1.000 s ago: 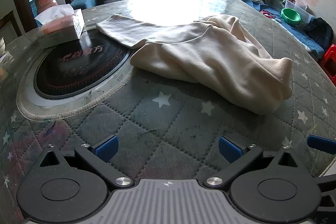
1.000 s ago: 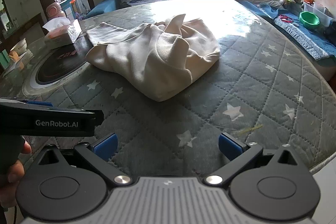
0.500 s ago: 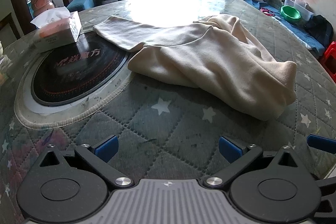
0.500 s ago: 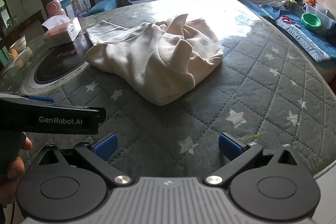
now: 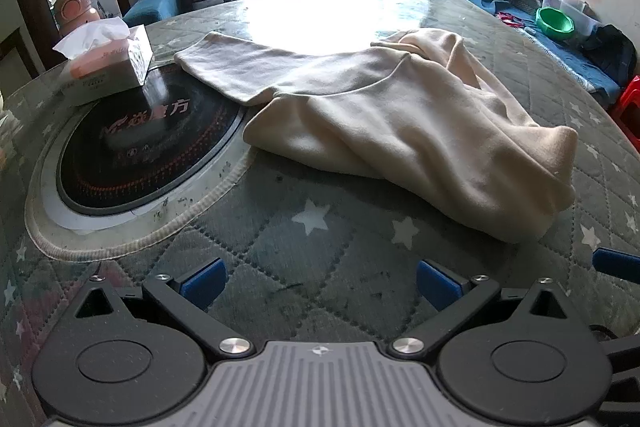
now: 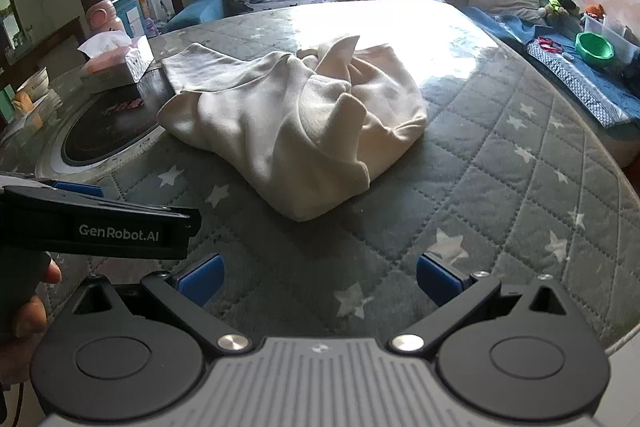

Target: Fold clothes

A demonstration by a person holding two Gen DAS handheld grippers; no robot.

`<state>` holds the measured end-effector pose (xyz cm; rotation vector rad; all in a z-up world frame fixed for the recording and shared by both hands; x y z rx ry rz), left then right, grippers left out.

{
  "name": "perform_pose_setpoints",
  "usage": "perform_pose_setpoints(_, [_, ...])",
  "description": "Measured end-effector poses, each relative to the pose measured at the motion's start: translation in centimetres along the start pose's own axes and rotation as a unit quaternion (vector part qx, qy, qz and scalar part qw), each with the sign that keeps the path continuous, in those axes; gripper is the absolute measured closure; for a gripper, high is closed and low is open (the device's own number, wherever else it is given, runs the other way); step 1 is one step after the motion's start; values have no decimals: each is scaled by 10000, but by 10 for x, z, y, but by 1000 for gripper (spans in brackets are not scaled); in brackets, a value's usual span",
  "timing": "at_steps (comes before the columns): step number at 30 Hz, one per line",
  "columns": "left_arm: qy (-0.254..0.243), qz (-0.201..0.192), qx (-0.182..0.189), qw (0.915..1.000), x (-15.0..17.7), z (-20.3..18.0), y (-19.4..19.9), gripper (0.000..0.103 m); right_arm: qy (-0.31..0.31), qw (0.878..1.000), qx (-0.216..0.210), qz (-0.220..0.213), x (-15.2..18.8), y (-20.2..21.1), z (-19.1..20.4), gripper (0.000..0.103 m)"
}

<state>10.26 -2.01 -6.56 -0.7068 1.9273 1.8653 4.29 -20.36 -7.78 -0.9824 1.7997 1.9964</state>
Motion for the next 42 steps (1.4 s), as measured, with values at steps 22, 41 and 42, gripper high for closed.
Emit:
perform_pose_setpoints(22, [-15, -55, -60, 10000, -29, 6, -11, 0, 259, 9994, -14, -250, -27, 1, -12, 0])
perform_pose_setpoints(41, [231, -161, -247, 9993, -60, 33, -15, 0, 1072, 9878, -959, -599, -117, -24, -16, 34])
perform_pose_setpoints(42, [241, -166, -252, 9993, -61, 34, -15, 0, 1066, 9873, -1034, -566, -119, -28, -17, 37])
Point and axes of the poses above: each gripper's, at about its wrist camera, not at the fingertips, and y roughly against the way its jaws point, z to its left, x to its underside, the point moved 7 cm from there along -y, roughly the way its jaws point, and after that the axes turned 9 degrees about y, right-handed, at the moved point
